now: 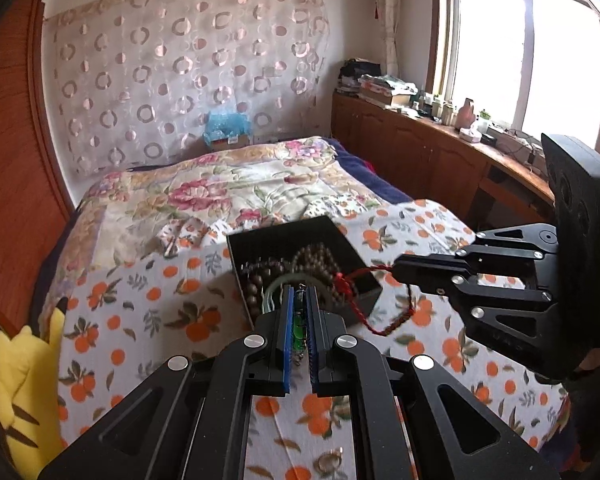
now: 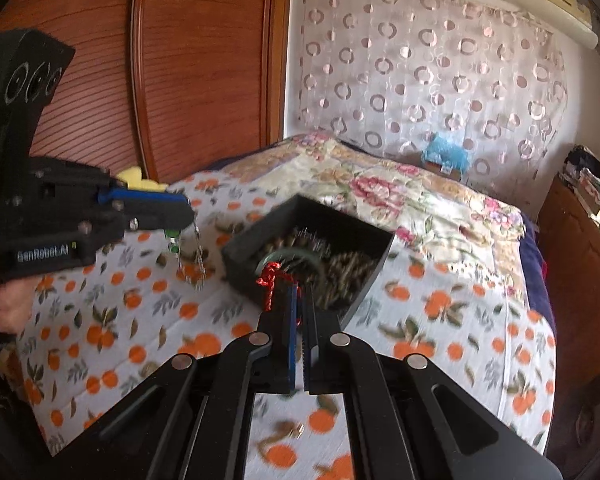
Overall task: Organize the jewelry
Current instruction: 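Carry the red bracelet and green charm into the black box and open both tools, then grasp the gold flower earring with the right tool while the left tool grasps the gold ring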
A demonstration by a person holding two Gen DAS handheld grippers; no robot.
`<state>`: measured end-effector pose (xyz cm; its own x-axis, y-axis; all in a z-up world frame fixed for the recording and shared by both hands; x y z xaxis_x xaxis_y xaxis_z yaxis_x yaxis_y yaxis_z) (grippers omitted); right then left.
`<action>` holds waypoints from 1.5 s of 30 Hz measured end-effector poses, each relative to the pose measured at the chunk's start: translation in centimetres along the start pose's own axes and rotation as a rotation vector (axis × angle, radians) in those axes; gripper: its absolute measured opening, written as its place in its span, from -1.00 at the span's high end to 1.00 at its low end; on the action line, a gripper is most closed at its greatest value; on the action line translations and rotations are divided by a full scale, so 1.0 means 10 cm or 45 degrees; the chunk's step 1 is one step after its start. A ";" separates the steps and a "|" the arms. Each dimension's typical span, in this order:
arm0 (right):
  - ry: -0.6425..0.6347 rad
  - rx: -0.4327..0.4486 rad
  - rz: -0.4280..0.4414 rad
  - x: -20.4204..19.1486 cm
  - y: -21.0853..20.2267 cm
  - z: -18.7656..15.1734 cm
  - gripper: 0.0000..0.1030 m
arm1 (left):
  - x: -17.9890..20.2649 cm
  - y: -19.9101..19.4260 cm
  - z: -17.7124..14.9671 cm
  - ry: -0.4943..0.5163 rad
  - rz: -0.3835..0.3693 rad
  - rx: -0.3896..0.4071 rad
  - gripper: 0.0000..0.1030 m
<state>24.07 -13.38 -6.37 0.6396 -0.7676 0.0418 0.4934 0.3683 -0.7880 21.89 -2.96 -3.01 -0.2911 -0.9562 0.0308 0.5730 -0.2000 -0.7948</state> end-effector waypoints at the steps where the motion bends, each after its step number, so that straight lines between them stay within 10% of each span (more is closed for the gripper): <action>1: 0.002 0.009 0.001 0.02 0.00 0.05 0.95 | -0.01 0.00 0.04 0.001 0.000 0.005 0.90; 25: 0.092 -0.027 0.102 0.50 0.58 0.39 0.60 | -0.16 0.70 0.54 -0.025 -0.041 -0.047 0.90; 45: 0.121 -0.192 0.093 0.14 0.27 -0.77 0.33 | 0.00 0.51 -0.09 0.006 -0.021 -0.082 0.32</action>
<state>21.73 -17.53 -13.16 0.6087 -0.7902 -0.0716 0.3488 0.3476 -0.8703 24.18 -3.76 -7.61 -0.3037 -0.9519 0.0412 0.5177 -0.2012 -0.8316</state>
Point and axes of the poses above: each gripper's, at about its wrist camera, not at the fingertips, and y roughly the way its jaws point, x to its right, z to its top, the point moved 7 cm from there along y, roughly the way its jaws point, and after that the axes turned 14 degrees about -x, right-handed, at the moved point
